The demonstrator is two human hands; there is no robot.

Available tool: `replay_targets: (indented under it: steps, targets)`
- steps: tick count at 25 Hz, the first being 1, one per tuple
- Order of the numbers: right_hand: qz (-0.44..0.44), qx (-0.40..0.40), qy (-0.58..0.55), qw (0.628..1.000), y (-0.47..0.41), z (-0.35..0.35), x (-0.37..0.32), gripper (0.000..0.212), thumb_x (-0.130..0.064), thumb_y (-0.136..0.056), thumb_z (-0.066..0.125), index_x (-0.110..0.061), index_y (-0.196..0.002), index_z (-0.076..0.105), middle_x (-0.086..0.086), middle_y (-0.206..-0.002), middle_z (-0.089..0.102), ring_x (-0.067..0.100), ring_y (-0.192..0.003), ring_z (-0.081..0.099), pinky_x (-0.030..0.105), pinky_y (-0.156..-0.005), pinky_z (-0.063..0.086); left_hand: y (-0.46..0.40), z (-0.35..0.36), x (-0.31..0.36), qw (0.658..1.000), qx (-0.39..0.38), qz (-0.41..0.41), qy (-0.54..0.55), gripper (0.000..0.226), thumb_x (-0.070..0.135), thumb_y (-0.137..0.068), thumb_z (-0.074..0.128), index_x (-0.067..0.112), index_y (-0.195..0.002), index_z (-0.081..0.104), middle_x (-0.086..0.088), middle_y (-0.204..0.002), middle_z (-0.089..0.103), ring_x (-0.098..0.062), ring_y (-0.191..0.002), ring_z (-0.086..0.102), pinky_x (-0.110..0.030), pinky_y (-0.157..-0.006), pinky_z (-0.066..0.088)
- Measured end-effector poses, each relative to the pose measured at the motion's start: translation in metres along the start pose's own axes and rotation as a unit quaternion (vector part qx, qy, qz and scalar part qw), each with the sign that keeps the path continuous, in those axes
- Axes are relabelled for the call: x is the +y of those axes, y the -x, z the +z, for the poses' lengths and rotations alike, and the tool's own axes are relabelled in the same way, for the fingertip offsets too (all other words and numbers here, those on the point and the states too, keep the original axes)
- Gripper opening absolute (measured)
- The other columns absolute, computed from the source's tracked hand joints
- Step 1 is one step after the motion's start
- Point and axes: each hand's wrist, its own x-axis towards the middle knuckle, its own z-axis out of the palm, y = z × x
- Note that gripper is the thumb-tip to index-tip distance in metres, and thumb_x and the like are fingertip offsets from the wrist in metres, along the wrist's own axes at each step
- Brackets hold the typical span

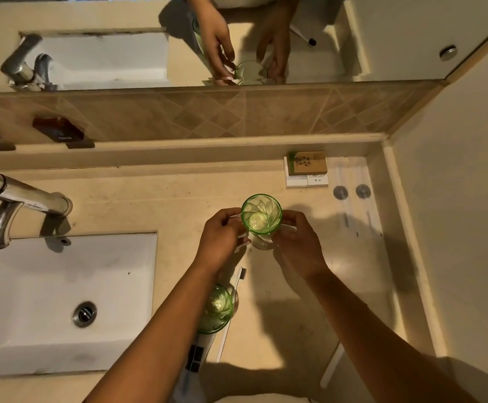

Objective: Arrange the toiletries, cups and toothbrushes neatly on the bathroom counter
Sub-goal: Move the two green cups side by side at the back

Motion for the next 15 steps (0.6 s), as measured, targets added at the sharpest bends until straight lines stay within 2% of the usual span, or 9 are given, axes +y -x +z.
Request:
replay_targets:
  steps: [3,5,6,9,11,13,15]
  targets:
    - [0.007,-0.012,-0.029,0.999,-0.002,0.013,-0.006,0.043,0.006,-0.08,0.072,-0.011,-0.117,0.059,-0.007,-0.104,0.066,-0.011,-0.075,0.065,0.01,-0.057,0.051,-0.003,-0.013,0.004,0.999,0.011,-0.012,0.041,0.028,-0.004,-0.097,0.052,0.016,-0.107,0.07,-0.016,-0.11,0.073,-0.031,-0.095,0.07,-0.041,-0.086,0.063]
    - [0.027,-0.012,-0.069,0.997,-0.006,0.022,-0.011,0.044,0.009,-0.078,0.071,-0.012,-0.116,0.061,0.003,-0.11,0.067,0.005,-0.08,0.071,0.034,-0.067,0.062,-0.006,-0.021,0.009,0.997,0.021,-0.023,0.065,0.033,-0.01,-0.092,0.053,0.007,-0.117,0.067,-0.019,-0.116,0.073,-0.03,-0.098,0.07,-0.033,-0.079,0.063]
    - [0.033,-0.014,-0.075,0.997,-0.01,0.026,-0.014,0.044,0.008,-0.078,0.07,-0.015,-0.115,0.062,0.005,-0.113,0.067,0.013,-0.083,0.072,0.045,-0.074,0.062,-0.008,-0.023,0.012,0.996,0.026,-0.029,0.081,0.034,-0.012,-0.091,0.053,0.003,-0.119,0.066,-0.019,-0.117,0.072,-0.03,-0.101,0.071,-0.03,-0.078,0.062]
    - [0.028,-0.021,-0.056,0.998,-0.022,0.037,-0.028,0.046,-0.01,-0.071,0.073,-0.022,-0.115,0.064,0.001,-0.116,0.067,0.016,-0.092,0.068,0.044,-0.084,0.057,-0.016,-0.03,0.019,0.989,0.042,-0.038,0.139,0.035,-0.016,-0.09,0.051,-0.004,-0.121,0.065,-0.02,-0.114,0.073,-0.028,-0.103,0.072,-0.029,-0.079,0.063]
    - [0.019,-0.027,-0.036,0.999,-0.032,0.044,-0.038,0.061,-0.028,-0.057,0.071,-0.027,-0.118,0.065,-0.001,-0.118,0.069,0.018,-0.103,0.068,0.047,-0.091,0.057,-0.024,-0.033,0.023,0.983,0.047,-0.033,0.175,0.038,-0.018,-0.089,0.051,-0.006,-0.123,0.064,-0.02,-0.113,0.073,-0.03,-0.108,0.072,-0.034,-0.087,0.062]
    - [0.011,-0.038,-0.018,0.999,-0.044,0.048,-0.045,0.062,-0.028,-0.059,0.07,-0.028,-0.121,0.063,-0.001,-0.121,0.068,0.019,-0.106,0.067,0.048,-0.095,0.055,-0.033,-0.035,0.028,0.979,0.05,-0.032,0.196,0.039,-0.018,-0.089,0.051,-0.006,-0.124,0.063,-0.023,-0.116,0.073,-0.031,-0.11,0.071,-0.036,-0.091,0.061]
    - [0.008,-0.044,-0.024,0.999,-0.055,0.052,-0.05,0.054,-0.014,-0.073,0.071,-0.026,-0.125,0.062,0.001,-0.125,0.067,0.017,-0.103,0.067,0.047,-0.096,0.055,-0.041,-0.035,0.032,0.977,0.052,-0.028,0.206,0.041,-0.017,-0.089,0.051,-0.005,-0.126,0.063,-0.022,-0.116,0.073,-0.028,-0.108,0.072,-0.035,-0.091,0.061]
